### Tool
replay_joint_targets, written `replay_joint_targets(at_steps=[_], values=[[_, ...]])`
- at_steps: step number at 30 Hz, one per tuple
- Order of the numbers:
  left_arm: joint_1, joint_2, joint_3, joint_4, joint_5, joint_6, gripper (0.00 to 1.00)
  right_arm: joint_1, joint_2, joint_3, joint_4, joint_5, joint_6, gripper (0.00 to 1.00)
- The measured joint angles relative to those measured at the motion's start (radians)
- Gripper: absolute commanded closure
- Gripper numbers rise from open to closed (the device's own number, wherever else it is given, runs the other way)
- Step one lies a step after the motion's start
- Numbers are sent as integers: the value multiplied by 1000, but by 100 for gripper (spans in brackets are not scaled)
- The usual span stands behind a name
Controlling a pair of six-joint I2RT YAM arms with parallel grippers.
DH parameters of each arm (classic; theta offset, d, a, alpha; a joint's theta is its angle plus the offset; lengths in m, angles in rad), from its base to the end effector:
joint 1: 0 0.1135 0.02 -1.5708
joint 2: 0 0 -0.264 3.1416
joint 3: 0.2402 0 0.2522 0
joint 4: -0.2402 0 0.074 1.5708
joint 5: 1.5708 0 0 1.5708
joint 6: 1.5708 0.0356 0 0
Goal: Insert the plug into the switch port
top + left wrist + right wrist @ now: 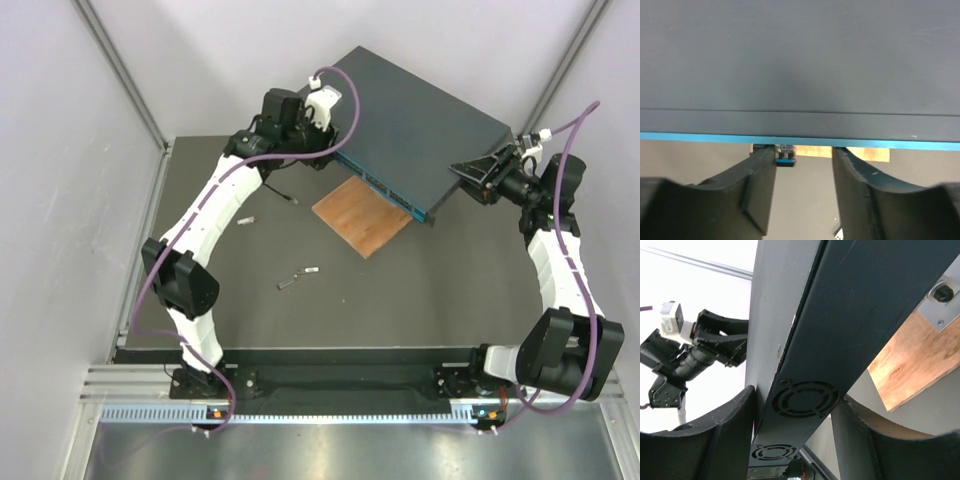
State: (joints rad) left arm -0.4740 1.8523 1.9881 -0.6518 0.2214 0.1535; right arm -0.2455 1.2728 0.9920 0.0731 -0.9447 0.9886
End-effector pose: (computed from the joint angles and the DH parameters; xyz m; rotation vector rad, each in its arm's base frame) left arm 0.3723 -0.1998 0.4061 0.7762 1.9524 -0.4249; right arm 0.2857 -0.0418 0.3361 0.4220 1.8512 1.3516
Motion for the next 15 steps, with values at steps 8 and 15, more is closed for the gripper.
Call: replay_joint_targets(at_steps=[8,15], values=[[3,-137,-96,14,-11,10,39,0,2,5,-13,-1,-8,100],[40,-239,-142,16,-29,-11,74,0,7,12,-18,-4,-11,100]])
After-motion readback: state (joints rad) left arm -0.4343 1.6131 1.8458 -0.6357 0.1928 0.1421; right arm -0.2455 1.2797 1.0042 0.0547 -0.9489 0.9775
